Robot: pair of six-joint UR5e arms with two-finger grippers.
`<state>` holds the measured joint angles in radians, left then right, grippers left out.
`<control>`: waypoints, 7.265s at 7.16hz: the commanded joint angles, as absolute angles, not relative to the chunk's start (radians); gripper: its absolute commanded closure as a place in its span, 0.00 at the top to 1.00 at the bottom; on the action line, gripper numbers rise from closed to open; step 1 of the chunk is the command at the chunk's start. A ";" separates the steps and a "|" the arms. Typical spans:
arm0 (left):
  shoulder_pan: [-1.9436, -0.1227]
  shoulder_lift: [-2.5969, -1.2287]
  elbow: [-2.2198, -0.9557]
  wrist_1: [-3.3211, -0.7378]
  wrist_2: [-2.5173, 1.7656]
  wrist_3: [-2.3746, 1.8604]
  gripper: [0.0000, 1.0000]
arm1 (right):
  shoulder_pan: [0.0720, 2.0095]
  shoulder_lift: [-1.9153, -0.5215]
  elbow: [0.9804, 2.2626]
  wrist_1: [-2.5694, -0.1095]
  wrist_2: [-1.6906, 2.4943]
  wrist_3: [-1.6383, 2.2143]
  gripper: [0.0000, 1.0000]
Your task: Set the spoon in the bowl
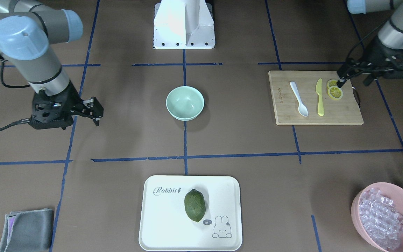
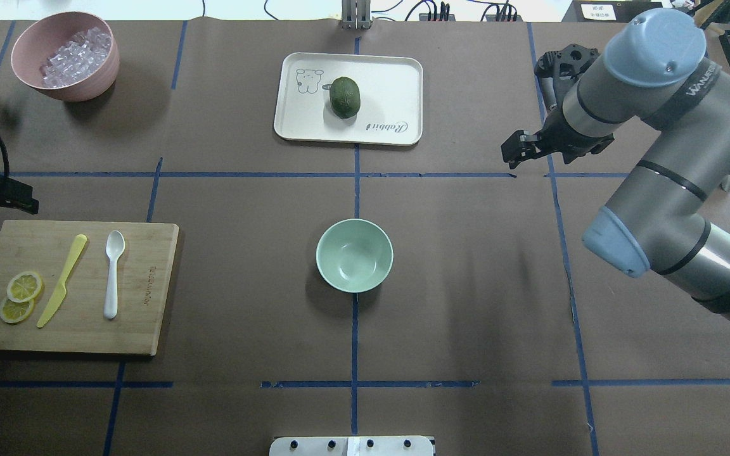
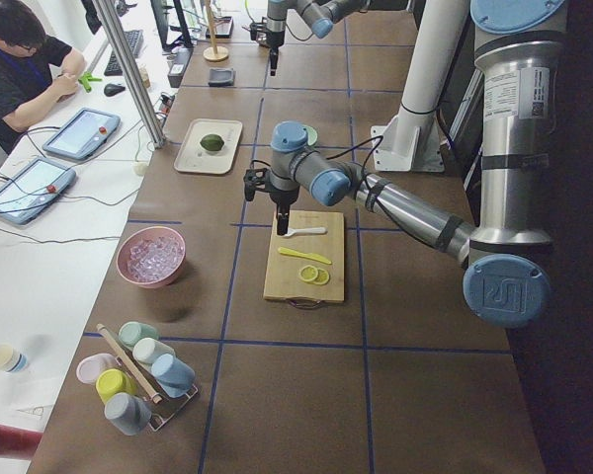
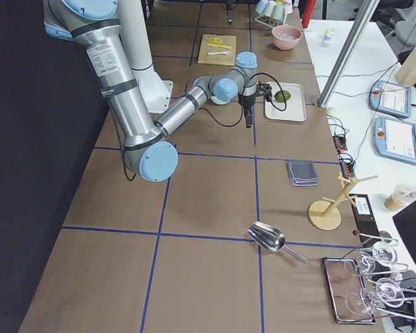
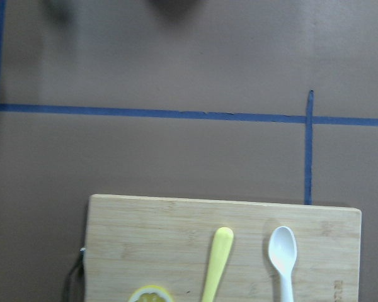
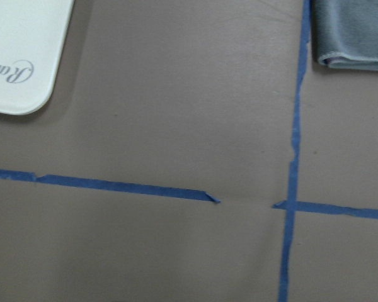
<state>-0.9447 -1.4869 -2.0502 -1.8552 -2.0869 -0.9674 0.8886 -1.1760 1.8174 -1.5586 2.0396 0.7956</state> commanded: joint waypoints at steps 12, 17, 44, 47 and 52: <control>-0.620 -1.565 -1.885 -1.971 -1.850 -1.238 0.81 | 1.150 -1.384 1.832 -1.551 2.229 0.437 1.00; -0.617 -1.574 -1.876 -1.971 -1.852 -1.238 0.67 | 1.154 -1.385 1.830 -1.551 2.229 0.436 1.00; -0.625 -2.303 -1.803 -1.380 -2.047 -1.229 1.00 | 1.296 -1.650 1.793 -1.341 2.279 0.283 1.00; -0.887 -2.053 -1.925 -1.361 -2.202 -0.851 1.00 | 1.556 -1.669 1.664 -1.350 2.436 0.016 1.00; -1.328 -1.757 -1.823 -1.344 -2.338 -0.134 1.00 | 1.582 -1.692 1.710 -1.388 2.401 0.032 1.00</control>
